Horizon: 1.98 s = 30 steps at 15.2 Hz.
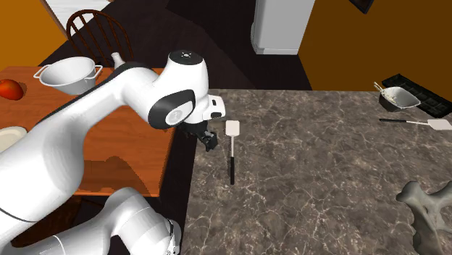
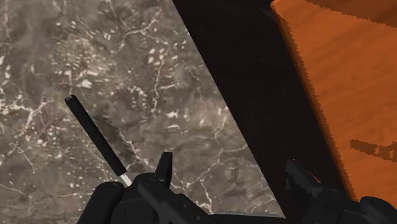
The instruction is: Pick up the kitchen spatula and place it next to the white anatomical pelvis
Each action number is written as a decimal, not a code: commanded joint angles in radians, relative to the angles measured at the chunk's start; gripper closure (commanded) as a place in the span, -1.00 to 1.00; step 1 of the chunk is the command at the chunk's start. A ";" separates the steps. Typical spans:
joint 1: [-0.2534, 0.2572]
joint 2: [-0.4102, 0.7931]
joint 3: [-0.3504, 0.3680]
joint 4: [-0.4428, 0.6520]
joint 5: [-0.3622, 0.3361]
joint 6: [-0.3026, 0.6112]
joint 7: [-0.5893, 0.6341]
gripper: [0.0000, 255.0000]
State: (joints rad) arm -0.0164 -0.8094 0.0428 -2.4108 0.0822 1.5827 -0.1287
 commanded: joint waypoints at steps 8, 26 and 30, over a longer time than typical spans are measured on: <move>0.058 0.232 -0.126 0.084 -0.140 0.122 -0.399 -1.00; 0.084 0.368 -0.178 0.056 -0.190 0.284 -0.585 -1.00; 0.084 0.368 -0.178 0.056 -0.190 0.284 -0.585 1.00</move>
State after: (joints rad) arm 0.0672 -0.4419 -0.1353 -2.3552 -0.1079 1.8667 -0.7135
